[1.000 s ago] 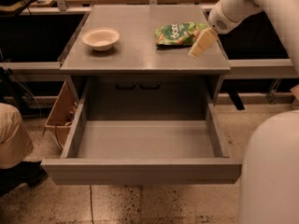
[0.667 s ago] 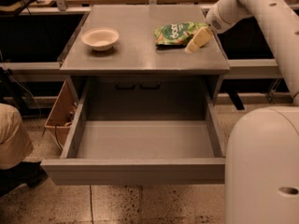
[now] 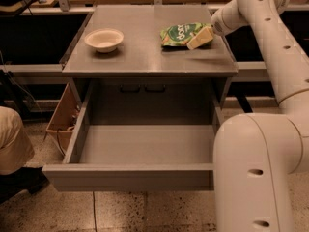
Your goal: Place green rice chip bag into top drawer
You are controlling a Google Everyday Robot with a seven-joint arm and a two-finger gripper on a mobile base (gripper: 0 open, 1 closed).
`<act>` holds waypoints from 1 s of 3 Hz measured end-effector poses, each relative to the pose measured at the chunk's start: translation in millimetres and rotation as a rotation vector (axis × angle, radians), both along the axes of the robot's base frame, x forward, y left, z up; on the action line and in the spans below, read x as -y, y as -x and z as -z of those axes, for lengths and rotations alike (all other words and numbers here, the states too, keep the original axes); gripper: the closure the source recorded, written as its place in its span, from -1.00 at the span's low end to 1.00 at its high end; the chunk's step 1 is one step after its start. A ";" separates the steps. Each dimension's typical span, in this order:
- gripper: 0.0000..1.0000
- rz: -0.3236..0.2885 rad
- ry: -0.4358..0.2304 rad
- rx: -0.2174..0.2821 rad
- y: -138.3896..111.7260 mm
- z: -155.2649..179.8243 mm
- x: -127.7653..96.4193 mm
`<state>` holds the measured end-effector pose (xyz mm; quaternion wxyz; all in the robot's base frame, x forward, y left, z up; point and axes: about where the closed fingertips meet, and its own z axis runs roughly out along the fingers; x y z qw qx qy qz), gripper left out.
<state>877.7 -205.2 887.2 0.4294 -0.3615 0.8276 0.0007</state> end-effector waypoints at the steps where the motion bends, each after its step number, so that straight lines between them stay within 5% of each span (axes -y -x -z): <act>1: -1.00 0.052 -0.128 0.008 -18.5 13.0 2.2; 2: -1.00 0.063 -0.215 0.004 -25.3 20.3 -2.7; 3: -0.64 0.063 -0.268 -0.018 -27.6 32.1 -9.2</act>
Offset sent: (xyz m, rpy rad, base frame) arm 0.0762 -0.0181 0.0008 0.3097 -0.0089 -0.0785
